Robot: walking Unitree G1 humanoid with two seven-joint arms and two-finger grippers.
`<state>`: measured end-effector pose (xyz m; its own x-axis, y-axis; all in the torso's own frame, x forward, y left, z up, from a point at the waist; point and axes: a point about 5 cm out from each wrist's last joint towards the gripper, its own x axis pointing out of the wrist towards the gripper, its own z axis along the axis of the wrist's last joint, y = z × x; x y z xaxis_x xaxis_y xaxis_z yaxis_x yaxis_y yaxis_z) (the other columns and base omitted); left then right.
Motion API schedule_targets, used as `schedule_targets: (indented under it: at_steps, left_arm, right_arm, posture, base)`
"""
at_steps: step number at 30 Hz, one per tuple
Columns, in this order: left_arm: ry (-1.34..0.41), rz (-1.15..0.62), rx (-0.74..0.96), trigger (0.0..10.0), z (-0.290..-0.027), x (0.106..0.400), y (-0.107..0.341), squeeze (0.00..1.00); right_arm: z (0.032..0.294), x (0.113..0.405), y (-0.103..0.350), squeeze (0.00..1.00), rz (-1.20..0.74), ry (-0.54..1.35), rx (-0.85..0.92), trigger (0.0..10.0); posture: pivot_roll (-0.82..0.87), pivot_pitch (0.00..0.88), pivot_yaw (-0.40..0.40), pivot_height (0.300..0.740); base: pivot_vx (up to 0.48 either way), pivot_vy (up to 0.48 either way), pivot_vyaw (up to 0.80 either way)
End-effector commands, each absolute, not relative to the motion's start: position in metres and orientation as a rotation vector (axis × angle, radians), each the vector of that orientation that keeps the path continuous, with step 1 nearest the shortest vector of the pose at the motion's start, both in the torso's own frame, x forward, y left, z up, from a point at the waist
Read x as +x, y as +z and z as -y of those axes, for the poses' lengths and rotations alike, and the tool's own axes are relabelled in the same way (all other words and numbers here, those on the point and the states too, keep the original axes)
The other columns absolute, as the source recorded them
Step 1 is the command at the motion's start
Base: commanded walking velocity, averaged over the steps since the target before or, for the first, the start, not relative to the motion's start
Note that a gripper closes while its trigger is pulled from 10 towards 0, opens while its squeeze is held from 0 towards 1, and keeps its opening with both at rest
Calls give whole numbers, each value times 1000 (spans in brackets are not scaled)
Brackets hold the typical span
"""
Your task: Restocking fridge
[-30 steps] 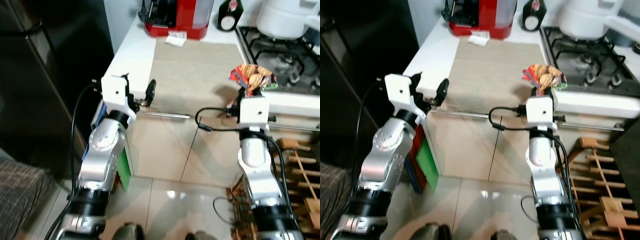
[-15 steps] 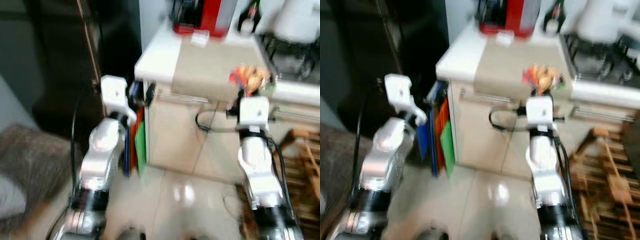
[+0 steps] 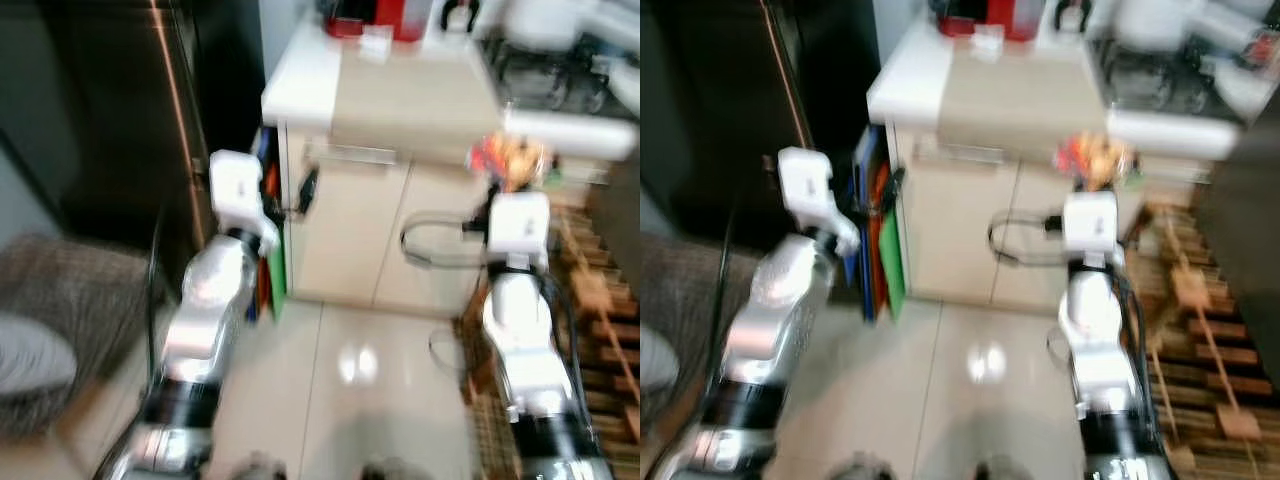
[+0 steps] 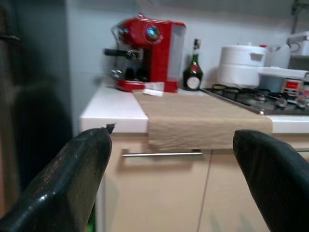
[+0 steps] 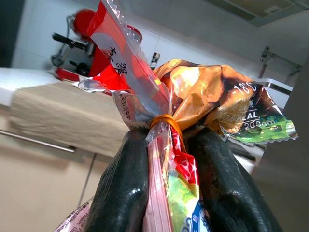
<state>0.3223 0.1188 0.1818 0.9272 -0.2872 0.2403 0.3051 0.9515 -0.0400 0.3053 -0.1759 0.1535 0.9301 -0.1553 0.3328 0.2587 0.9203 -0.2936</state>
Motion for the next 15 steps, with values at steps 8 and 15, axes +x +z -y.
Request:
schedule_targets:
  at_steps: [8,15]
  left_arm:
    - [-321,237,-79,10000,-113,323,183,0]
    - [-334,237,-88,10000,-114,322,181,0]
  right_arm:
    - [181,305,158,0,319,-229,-346,0]
    - [181,306,157,0,311,-228,-348,0]
  posture:
    - [-42,0,20,740]
    - [-44,0,19,740]
  base:
    - [-269,0,0]
    - [0,0,0]
